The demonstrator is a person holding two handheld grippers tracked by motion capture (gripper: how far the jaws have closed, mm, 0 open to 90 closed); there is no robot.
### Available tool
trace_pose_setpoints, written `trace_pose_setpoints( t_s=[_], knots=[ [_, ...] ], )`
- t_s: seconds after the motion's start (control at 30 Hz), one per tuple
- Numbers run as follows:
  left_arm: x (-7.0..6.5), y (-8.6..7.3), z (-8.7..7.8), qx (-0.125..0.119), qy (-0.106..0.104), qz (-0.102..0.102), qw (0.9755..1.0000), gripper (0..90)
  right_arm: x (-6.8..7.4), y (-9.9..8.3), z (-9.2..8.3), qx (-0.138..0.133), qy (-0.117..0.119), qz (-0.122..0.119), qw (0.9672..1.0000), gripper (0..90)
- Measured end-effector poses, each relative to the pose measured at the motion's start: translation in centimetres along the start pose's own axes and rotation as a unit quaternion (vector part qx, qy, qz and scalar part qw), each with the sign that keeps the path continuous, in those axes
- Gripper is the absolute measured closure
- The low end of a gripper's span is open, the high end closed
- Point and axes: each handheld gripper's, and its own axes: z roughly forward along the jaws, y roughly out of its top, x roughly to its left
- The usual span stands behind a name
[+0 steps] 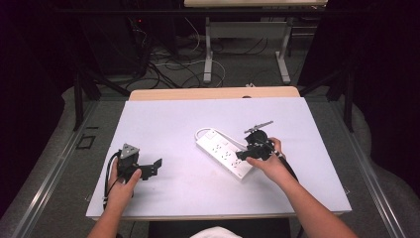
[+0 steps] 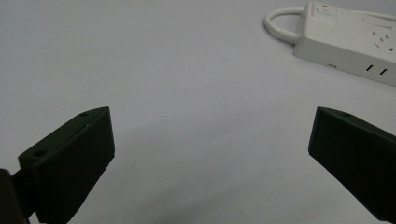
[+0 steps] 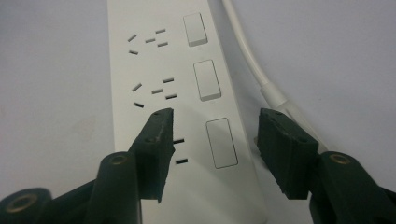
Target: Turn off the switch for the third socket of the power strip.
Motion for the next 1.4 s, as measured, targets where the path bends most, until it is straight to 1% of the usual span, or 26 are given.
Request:
trace_pose_setpoints(
  t_s=[0.03,0.07,0.2,0.23,0.33,0.37,0.4,0.43,0.5,0.57,0.6,0.67,0.7,0.77,0.8,0.83,0.9,0.93,1.03,1.07,1.1,1.13,1.23,1.27,1.4],
  knots=[
    [0.0,0.0,0.0,0.000,0.000,0.000,1.0000,0.3,0.0,0.0,0.0,0.000,0.000,0.000,1.0000,42.3],
    [0.0,0.0,0.0,0.000,0.000,0.000,1.0000,0.3,0.0,0.1,-0.1,-0.002,-0.001,-0.005,1.0000,38.6],
    [0.0,0.0,0.0,0.000,0.000,0.000,1.0000,0.3,0.0,0.2,-0.4,-0.005,-0.004,-0.009,0.9999,35.2],
    [0.0,0.0,0.0,0.000,0.000,0.000,1.0000,0.4,0.0,0.3,-0.4,-0.013,-0.006,-0.010,0.9998,33.3],
    [0.0,0.0,0.0,0.001,0.000,0.001,1.0000,0.3,0.0,0.5,-0.8,-0.006,-0.007,-0.011,0.9999,32.2],
    [0.0,0.0,0.0,0.001,0.000,0.001,1.0000,0.4,0.0,0.5,-0.7,-0.017,-0.003,-0.012,0.9998,32.1],
    [0.0,0.0,0.0,0.000,0.000,-0.001,1.0000,0.4,0.0,0.5,-0.7,-0.017,-0.003,-0.012,0.9998,32.1],
    [0.0,0.0,0.0,0.000,0.000,0.000,1.0000,0.3,0.1,0.5,-0.9,-0.009,-0.007,-0.011,0.9999,31.9],
    [0.0,0.0,0.0,0.000,0.000,0.000,1.0000,0.4,0.0,0.5,-1.1,-0.008,-0.005,-0.013,0.9999,31.8],
    [0.0,0.0,0.0,0.000,0.000,0.000,1.0000,0.4,0.1,0.5,-1.1,-0.007,-0.005,-0.010,0.9999,31.8],
    [0.0,0.0,0.0,0.000,0.000,0.000,1.0000,0.4,0.1,0.5,-1.2,-0.006,-0.006,-0.014,0.9999,31.6],
    [0.0,0.0,0.0,0.000,0.000,0.001,1.0000,0.4,0.1,0.5,-1.2,-0.005,-0.005,-0.014,0.9999,31.1],
    [0.0,0.0,0.0,0.000,0.000,0.001,1.0000,0.4,0.1,0.4,-1.2,-0.007,-0.008,-0.016,0.9998,30.1],
    [0.0,0.0,0.0,0.000,0.000,0.001,1.0000,0.4,0.1,0.4,-1.3,-0.009,-0.003,-0.011,0.9999,26.8],
    [0.0,0.0,0.0,0.001,0.000,0.001,1.0000,0.4,0.1,0.4,-1.3,-0.009,-0.003,-0.011,0.9999,26.8],
    [0.0,0.0,0.0,0.000,0.000,0.000,1.0000,0.4,0.0,0.4,-1.4,-0.008,-0.009,-0.014,0.9998,23.4],
    [0.0,0.0,0.0,0.000,0.000,0.000,1.0000,0.3,0.0,0.4,-1.4,-0.011,-0.005,-0.010,0.9999,22.1],
    [0.0,0.0,0.0,0.000,0.000,0.000,1.0000,0.3,-0.1,0.3,-1.5,-0.011,-0.007,-0.012,0.9998,21.1],
    [0.0,0.0,0.0,0.000,0.000,0.000,1.0000,0.4,-0.4,0.2,-1.7,-0.014,-0.009,-0.009,0.9998,15.9],
    [0.0,0.0,0.0,0.000,0.000,0.000,1.0000,0.3,-0.5,0.1,-1.9,-0.017,-0.014,-0.005,0.9997,15.4],
    [0.0,0.0,0.0,0.000,0.000,0.000,1.0000,0.3,-0.5,0.1,-1.9,-0.017,-0.014,-0.005,0.9997,15.4],
    [0.0,0.0,0.0,0.000,0.000,0.000,1.0000,0.4,-0.8,-0.1,-2.1,-0.020,-0.021,-0.007,0.9995,15.0],
    [0.0,0.0,0.0,0.000,0.000,0.000,1.0000,0.4,-1.1,-0.2,-2.3,-0.023,-0.028,-0.007,0.9993,14.4],
    [0.0,0.0,0.0,0.000,0.000,0.001,1.0000,0.3,-1.3,-0.3,-2.4,-0.027,-0.029,-0.009,0.9992,12.9],
    [0.0,0.0,0.0,0.000,0.000,0.000,1.0000,0.4,-1.7,-0.6,-2.8,-0.028,-0.036,-0.009,0.9989,2.4]
  ],
)
